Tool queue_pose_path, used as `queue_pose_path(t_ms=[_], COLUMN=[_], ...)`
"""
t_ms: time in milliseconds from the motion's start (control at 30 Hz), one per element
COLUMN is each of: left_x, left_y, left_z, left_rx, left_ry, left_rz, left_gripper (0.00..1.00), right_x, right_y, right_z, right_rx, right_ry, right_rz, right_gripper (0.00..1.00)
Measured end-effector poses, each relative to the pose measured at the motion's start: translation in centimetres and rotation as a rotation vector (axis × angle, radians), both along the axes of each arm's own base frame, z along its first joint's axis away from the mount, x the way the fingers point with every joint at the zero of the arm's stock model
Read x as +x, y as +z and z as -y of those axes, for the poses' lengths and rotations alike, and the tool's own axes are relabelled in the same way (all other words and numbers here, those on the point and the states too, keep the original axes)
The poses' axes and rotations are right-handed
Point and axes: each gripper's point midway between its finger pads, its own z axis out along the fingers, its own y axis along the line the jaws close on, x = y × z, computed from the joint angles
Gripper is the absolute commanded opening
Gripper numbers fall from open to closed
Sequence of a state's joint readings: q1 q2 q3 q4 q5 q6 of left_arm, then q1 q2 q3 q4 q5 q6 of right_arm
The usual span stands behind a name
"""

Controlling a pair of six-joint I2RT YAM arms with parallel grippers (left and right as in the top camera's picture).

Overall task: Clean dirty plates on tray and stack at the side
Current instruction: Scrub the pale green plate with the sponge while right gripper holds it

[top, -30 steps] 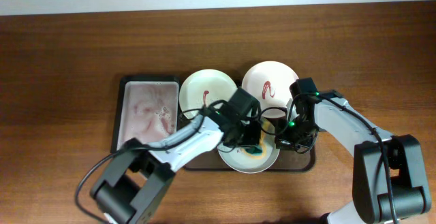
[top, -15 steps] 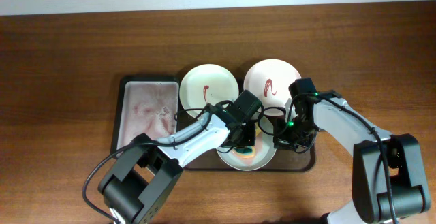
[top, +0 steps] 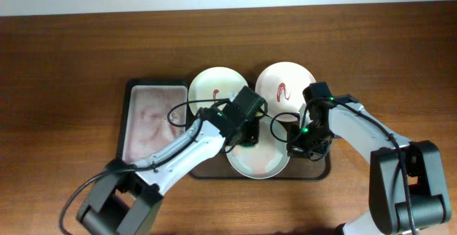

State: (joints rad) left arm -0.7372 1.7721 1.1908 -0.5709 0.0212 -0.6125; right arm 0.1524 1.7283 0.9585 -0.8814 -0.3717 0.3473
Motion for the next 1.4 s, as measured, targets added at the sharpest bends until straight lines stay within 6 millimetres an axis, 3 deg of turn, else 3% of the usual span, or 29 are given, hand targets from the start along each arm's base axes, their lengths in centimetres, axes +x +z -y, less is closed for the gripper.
queue_pose_path(t_ms=[133,267,433,567,833,1100,1167,1267,1400], left_x=[0.2,-0.5,-1.8,-2.5,-2.8,-1.4,-0.9,-0.5,-0.4], left_y=[0.8,0.1,-2.6,-4.0,-5.3,-4.8,-4.1,-2.3,1.8], left_z=[2.1,3.9,6.8,7.1,3.8,0.3,-1.0,-1.7,-3.2], left_rx=[-0.105,-0.161,-0.213,-0.197,-0.022,0.037,0.06,0.063,0.048], left_ry=[-0.027,-0.049,-0.098,-0.109,-0.043,0.017,0.016,-0.004,-0.007], left_rz=[0.011,-0.02,-0.087,-0.115,-0.129,-0.13,-0.105,-0.053,0.013], left_gripper=[0.0,0.0,0.0,0.0,0.0,0.0,0.0,0.0,0.0], right_x=[0.0,0.0,0.0,0.0,0.0,0.0,0.0,-0.1,-0.1], right_y=[0.0,0.0,0.0,0.0,0.0,0.0,0.0,-0.1,-0.2], right_z=[0.0,0.0,0.0,0.0,0.0,0.0,0.0,0.2,0.4], right_rx=[0.0,0.0,0.0,-0.002,-0.001,-0.001,-0.001,-0.012,-0.025], right_ry=[-0.001,-0.001,-0.001,-0.007,-0.009,-0.011,-0.011,-0.009,-0.005], right_rz=[-0.001,-0.001,-0.001,-0.003,-0.004,-0.005,-0.005,-0.008,-0.003], right_gripper=[0.04,0.04,0.04,0.04,0.04,0.05,0.37,0.38,0.36])
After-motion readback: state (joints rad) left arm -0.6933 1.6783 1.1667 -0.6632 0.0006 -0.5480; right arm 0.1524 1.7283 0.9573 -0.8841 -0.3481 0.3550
